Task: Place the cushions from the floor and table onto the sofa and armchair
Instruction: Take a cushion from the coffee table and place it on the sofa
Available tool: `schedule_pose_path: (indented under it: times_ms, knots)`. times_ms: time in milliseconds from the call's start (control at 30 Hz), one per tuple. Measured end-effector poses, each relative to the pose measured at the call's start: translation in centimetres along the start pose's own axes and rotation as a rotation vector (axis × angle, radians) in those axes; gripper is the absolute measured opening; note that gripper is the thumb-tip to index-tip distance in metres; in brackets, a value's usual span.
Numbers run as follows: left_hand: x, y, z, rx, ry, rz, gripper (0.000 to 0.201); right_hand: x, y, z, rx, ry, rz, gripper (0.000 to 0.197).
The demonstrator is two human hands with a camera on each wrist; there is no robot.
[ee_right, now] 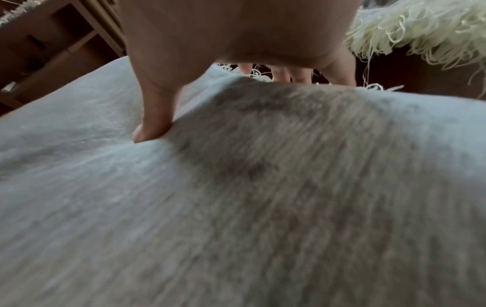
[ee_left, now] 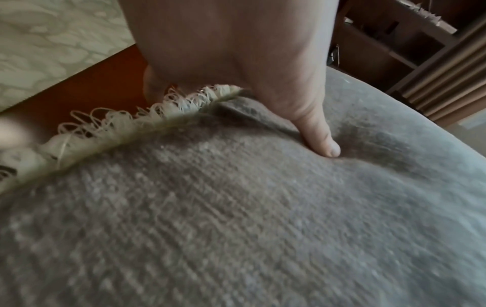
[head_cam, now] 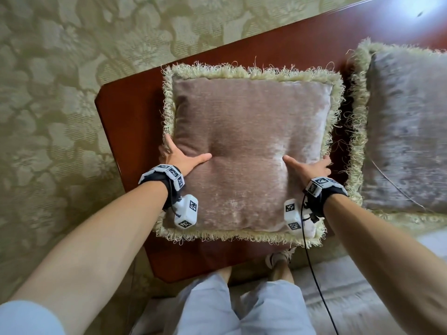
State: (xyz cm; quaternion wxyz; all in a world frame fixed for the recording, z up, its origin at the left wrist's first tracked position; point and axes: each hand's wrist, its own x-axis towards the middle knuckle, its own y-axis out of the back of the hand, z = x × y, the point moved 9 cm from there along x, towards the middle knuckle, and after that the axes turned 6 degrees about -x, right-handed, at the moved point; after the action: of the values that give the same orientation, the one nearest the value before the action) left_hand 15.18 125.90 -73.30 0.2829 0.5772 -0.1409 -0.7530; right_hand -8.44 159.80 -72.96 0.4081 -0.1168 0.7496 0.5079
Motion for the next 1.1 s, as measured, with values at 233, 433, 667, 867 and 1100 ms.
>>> schedule_pose_path:
  times_ms: [233,433,667,867,1100]
  knots:
    - [-0.1,-1.2,-1.0,-0.197,0.059,-0.138,0.144,-0.3,-1.0,-0.1,0.259,0.060,-0.158,0.135]
    - [-1.0,-1.1,-0.3,-0.298,0.043,-0.098,0.136,-0.5,-0.6,-0.6,0.341,0.093,-0.177,0.112]
    - [-2.2,-0.7,0.7,-0.366,0.040,-0.003,0.137,-1.2,-0.3,-0.9,0.369,0.055,-0.261,0.094]
    - [-5.2,-0.4,3.4,-0.443,0.003,0.059,0.123,-5.2,0.7,-3.5,0.400,0.136,-0.381,0.041]
    - [-9.5,1.0,7.4,-0.401,-0.065,0.085,0.123,-8.6,3.8,-5.8,0.424,0.259,-0.293,0.093]
